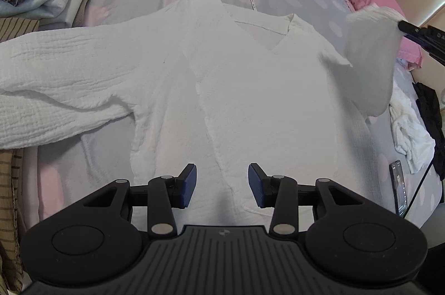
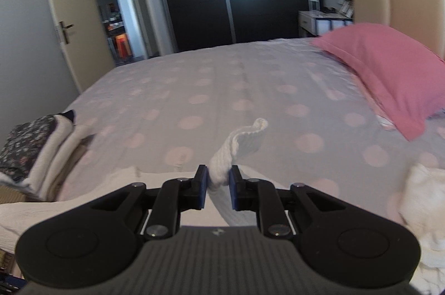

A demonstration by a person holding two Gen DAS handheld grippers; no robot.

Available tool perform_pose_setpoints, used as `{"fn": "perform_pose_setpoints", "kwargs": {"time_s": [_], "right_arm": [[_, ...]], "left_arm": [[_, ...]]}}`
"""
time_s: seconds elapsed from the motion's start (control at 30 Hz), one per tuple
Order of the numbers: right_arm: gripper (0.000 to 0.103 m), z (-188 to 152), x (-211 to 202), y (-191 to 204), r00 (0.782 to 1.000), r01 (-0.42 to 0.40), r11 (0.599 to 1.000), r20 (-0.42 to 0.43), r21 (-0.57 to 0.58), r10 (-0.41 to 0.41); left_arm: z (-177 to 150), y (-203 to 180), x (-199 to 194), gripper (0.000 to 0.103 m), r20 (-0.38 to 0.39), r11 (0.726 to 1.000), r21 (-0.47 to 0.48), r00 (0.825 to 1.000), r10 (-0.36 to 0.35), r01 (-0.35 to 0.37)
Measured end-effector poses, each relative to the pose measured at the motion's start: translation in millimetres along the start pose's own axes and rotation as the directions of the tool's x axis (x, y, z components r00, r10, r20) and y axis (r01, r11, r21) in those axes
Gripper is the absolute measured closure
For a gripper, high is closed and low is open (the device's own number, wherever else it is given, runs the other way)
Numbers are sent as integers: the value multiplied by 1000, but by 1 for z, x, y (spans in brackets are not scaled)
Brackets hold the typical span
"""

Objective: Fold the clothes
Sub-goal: 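Grasp the sleeve cuff with the right gripper and lift it, then fold the sleeve across the shirt body with the right gripper and release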

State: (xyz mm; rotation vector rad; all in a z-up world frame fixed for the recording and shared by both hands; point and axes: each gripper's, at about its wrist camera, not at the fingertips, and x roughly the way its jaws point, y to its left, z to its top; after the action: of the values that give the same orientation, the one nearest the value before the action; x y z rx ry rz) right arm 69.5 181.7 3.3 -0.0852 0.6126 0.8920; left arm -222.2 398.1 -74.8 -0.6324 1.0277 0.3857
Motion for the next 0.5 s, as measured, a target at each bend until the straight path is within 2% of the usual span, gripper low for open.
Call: {"fn": "perform_pose_setpoints", "kwargs": {"time_s": [0.2, 0.37, 0.5], "right_arm": [[84, -11, 23, 57, 995, -94, 995, -38, -44, 92], [84, -45, 55, 86, 976, -154, 988, -160, -31, 147], [83, -80, 70, 109, 950, -202, 975, -262, -96, 171]], "left_arm": [[0, 4, -5, 64, 12, 1000, -10, 1000, -2, 3], [0, 10, -6, 64, 17, 1000, -17, 1000, 16, -16], [1, 16, -6, 64, 19, 999, -36, 1000, 16, -15]]}}
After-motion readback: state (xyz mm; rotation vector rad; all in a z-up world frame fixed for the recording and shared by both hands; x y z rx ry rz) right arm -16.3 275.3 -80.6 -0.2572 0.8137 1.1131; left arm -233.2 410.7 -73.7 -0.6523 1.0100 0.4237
